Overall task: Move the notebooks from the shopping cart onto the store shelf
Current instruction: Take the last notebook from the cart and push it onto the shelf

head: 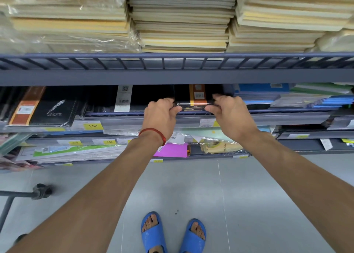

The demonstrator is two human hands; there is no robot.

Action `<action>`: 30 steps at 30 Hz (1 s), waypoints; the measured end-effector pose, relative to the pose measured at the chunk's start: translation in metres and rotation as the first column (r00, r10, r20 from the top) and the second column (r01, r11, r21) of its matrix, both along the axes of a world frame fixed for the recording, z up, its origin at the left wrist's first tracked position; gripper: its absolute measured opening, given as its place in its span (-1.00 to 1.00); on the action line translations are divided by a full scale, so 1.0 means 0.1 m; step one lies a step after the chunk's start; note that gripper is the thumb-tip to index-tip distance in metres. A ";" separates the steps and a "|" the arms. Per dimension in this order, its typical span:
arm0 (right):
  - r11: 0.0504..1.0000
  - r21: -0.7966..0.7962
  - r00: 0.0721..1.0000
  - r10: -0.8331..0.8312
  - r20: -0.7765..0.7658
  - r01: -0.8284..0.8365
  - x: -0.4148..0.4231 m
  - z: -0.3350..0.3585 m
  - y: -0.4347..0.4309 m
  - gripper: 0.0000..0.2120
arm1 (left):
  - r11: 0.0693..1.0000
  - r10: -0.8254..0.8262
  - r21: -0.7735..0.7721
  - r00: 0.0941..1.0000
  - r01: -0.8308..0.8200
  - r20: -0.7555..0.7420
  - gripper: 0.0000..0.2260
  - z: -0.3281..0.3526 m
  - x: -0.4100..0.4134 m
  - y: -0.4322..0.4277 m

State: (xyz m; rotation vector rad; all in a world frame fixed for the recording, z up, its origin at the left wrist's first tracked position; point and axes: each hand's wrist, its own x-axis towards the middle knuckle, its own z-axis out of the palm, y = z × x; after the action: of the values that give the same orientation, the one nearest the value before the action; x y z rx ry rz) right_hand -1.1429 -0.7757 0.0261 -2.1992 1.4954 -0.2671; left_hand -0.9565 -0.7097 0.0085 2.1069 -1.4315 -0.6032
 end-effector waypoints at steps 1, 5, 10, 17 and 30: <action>1.000 -0.003 1.000 -0.005 -0.004 0.005 0.01 0.01 0.01 -0.78 | 1.000 0.003 0.004 1.000 -0.003 0.006 -0.75 0.00 -0.01 0.00; 0.999 -0.041 0.997 -0.024 -0.075 0.021 0.07 0.03 0.05 -0.69 | 1.000 0.019 0.022 0.998 -0.020 0.054 -0.74 0.05 -0.08 0.02; 0.999 -0.047 0.993 -0.021 -0.120 0.016 0.09 0.06 0.02 -0.79 | 0.998 0.052 0.038 0.997 -0.055 0.064 -0.70 0.10 -0.09 0.01; 1.000 -0.018 0.998 -0.007 -0.068 0.006 0.05 0.10 0.09 -0.74 | 0.999 0.025 0.039 0.999 -0.027 0.048 -0.70 0.15 -0.08 0.05; 0.999 0.041 0.991 -0.014 -0.131 0.020 0.04 0.17 0.10 -0.70 | 0.997 0.000 0.078 0.998 -0.005 0.061 -0.76 0.13 -0.12 0.09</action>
State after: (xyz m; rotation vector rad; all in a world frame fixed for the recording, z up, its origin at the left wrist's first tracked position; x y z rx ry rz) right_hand -1.1392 -0.7656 0.0428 -2.2078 1.5746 -0.0975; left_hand -0.9689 -0.7008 0.0219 2.2044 -1.4604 -0.6075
